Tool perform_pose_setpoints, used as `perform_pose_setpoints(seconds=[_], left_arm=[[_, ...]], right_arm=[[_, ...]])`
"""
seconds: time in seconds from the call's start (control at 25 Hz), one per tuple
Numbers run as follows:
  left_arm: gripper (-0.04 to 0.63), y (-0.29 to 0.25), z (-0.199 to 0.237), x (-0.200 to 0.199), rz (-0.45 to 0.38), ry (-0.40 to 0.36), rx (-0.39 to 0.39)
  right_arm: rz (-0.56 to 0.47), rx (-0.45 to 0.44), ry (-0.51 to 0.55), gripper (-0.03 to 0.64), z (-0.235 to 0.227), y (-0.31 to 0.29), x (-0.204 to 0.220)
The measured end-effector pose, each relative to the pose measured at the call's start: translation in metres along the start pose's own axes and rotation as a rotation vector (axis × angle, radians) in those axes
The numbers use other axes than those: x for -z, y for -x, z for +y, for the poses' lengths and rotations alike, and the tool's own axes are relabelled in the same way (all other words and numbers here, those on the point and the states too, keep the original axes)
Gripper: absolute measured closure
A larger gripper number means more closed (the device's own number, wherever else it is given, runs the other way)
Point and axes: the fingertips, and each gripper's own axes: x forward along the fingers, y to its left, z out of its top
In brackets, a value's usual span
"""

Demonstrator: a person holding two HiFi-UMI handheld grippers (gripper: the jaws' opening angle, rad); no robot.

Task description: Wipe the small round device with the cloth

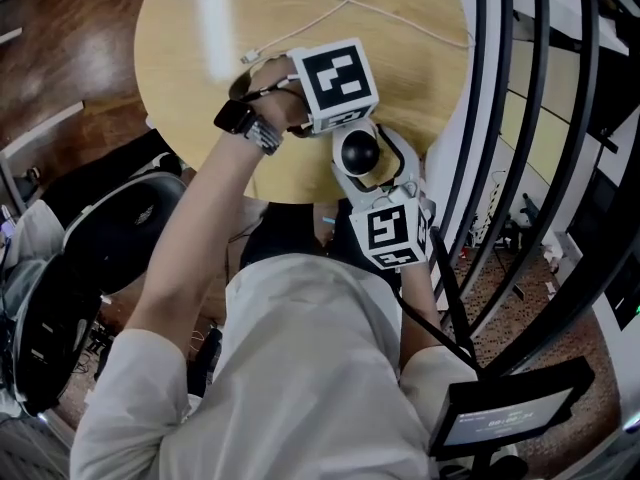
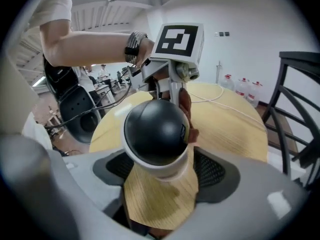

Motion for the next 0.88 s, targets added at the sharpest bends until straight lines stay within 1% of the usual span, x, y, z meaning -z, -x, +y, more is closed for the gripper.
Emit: perform_pose_setpoints(seconds=[0.08,0.16,0.24,0.28,0.36,0.4,0.44,0.52,0.68,0.76,0.88], left_arm=[[0.515,-0.001,0.001,-0.003,-0.001,-0.004,-0.013],[0.514,-0.005,-0.001,-0.011,-0.042,-0.001,-0.010],[0.514,-0.009,-0.004,-0.020,-0.105,0.009,0.010],[0.514,-0.010,-0.003,-0.023,-0.124,0.018,0.017],[0.512,-0.012,-0.001,-0.024,-0.146,0.036,0.030],[0.514,-0.012,0.001,-0.025,-0.154,0.044,0.034],[0.512,-0.013,0.003,-0.025,-0.158,0.049,0.035],[0.514,-0.013,0.004,-0.027,-0.162,0.054,0.034],[0.514,-0.010,0.009,-0.028,-0.173,0.056,0.012],[0.512,-0.006,0.013,-0.023,-0.187,0.063,-0.010],[0.511,0.002,0.005,-0.020,-0.250,0.088,0.026]], right_arm=[[-0.035,0.105,-0.083,0.233,-0.004,0.009,0.002],[-0.051,0.168,-0.203,0.225,-0.005,0.016,0.008],[-0.056,0.184,-0.337,0.225,-0.003,0.019,0.012],[-0.078,0.186,-0.414,0.225,-0.003,0.018,0.011],[-0.139,0.195,-0.578,0.225,-0.008,0.015,0.006],[-0.153,0.204,-0.638,0.225,-0.012,0.012,0.004],[-0.152,0.217,-0.674,0.225,-0.016,0.008,0.004],[-0.130,0.239,-0.694,0.225,-0.022,0.003,0.004],[-0.101,0.248,-0.659,0.235,-0.025,0.004,0.003],[-0.085,0.222,-0.636,0.236,-0.024,0.003,0.003],[-0.045,0.143,-0.590,0.236,-0.020,0.003,0.002]])
